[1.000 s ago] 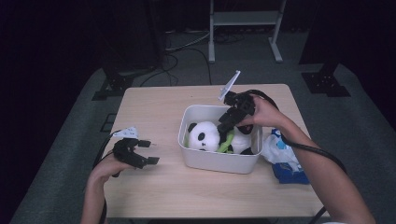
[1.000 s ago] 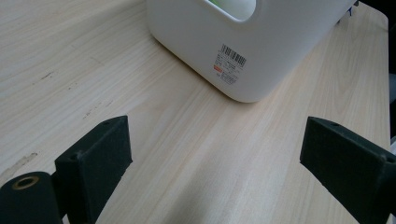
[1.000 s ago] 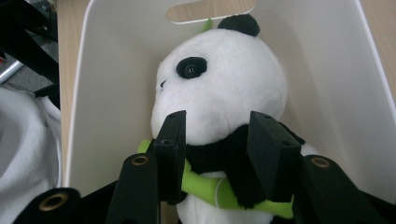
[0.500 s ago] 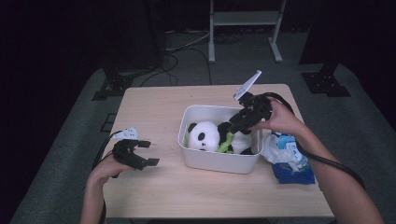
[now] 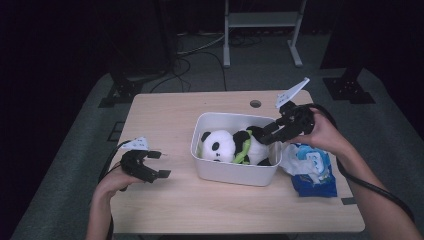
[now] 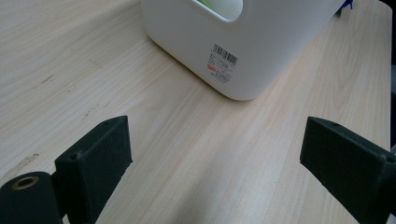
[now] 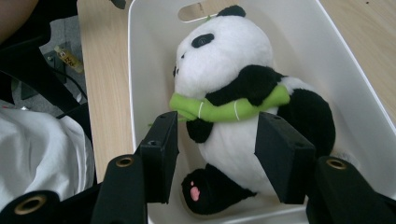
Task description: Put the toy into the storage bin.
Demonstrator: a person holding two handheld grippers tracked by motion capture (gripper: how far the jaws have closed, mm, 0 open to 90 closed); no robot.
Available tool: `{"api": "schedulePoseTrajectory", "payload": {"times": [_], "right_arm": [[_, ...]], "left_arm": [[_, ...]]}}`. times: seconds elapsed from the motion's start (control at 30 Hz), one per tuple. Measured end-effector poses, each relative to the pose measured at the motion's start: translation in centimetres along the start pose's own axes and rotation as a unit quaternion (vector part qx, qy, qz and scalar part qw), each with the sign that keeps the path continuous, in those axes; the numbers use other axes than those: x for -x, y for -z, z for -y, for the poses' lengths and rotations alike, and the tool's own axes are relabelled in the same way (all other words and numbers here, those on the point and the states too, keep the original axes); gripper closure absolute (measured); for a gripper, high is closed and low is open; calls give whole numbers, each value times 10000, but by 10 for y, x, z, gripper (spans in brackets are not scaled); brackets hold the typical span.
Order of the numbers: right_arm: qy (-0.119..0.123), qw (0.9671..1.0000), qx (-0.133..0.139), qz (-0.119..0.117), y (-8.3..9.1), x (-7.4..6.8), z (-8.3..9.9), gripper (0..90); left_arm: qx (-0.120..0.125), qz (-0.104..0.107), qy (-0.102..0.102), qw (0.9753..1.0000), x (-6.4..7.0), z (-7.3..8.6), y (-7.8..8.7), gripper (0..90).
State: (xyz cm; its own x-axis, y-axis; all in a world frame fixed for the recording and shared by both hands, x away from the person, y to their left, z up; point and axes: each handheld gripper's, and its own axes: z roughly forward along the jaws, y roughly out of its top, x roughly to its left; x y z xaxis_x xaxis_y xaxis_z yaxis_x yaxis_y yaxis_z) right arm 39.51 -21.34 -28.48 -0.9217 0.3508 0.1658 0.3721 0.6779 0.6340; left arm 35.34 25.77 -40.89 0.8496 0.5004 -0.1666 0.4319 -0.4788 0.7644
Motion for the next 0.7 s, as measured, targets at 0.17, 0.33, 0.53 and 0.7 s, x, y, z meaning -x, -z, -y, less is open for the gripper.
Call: {"api": "schedulePoseTrajectory", "payload": {"times": [0.17,0.33,0.53,0.7], "right_arm": [[-97,9999,118,72,10,-2,11,480],[-177,9996,189,130,18,-4,20,475],[-293,9989,295,208,26,-4,34,473],[-389,9983,355,250,30,-3,45,470]], "left_arm": [[-51,4,-37,10000,1,0,-2,77],[-81,11,-62,9999,1,-1,-3,77],[-45,-2,-55,10000,1,-2,-2,77],[-78,0,-83,9999,1,-2,-4,77]]}}
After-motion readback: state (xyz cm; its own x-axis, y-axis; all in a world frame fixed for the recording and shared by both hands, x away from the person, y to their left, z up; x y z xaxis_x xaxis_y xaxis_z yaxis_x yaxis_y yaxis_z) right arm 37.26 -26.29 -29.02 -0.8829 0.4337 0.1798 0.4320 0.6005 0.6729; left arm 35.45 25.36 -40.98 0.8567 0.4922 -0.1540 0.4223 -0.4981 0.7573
